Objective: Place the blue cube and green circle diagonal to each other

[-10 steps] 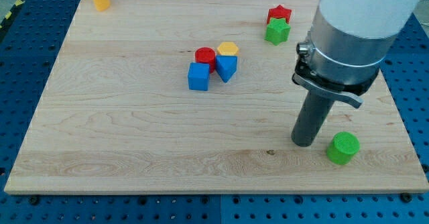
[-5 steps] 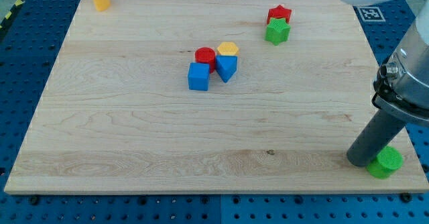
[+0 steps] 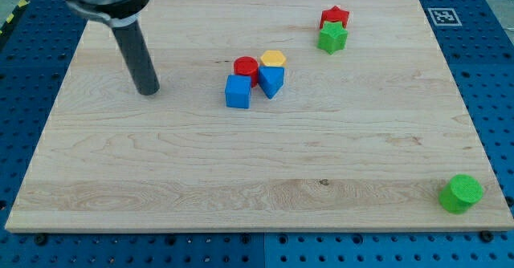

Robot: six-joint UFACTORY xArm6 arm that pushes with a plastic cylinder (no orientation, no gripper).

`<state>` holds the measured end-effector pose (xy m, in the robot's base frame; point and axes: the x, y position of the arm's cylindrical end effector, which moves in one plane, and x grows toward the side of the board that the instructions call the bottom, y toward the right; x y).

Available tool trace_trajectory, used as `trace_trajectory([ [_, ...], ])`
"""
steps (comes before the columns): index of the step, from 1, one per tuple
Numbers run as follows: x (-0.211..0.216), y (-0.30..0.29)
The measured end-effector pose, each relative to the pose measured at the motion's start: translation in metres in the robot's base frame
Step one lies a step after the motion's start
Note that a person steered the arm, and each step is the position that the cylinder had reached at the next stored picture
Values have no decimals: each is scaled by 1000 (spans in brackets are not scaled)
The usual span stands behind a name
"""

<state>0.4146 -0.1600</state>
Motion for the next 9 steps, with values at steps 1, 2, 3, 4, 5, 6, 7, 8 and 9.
trace_trajectory([
  [1, -1, 39],
  [2, -1, 85],
  [3, 8, 122],
  [4, 24, 140],
  [5, 27, 173],
  [6, 27, 212],
  [7, 40, 219],
  [8, 61, 217],
  [9, 81, 217],
])
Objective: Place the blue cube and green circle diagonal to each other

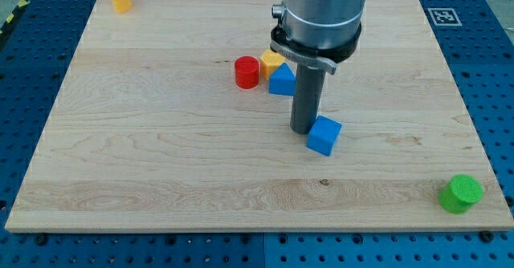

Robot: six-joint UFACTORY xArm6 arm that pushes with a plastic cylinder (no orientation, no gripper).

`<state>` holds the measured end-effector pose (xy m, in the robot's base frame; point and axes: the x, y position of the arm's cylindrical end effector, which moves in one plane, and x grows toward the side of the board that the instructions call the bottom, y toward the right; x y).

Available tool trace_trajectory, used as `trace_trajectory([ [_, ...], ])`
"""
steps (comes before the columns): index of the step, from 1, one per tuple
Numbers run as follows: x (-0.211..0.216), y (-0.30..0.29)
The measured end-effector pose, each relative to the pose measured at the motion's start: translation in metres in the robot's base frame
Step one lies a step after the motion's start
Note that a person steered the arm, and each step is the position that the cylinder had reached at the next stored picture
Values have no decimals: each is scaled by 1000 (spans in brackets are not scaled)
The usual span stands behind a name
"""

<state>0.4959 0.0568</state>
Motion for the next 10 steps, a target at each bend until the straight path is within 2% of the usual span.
trace_trajectory([
  [2, 18, 10],
  [4, 14, 45],
  [5, 31, 45],
  [10, 35, 91],
])
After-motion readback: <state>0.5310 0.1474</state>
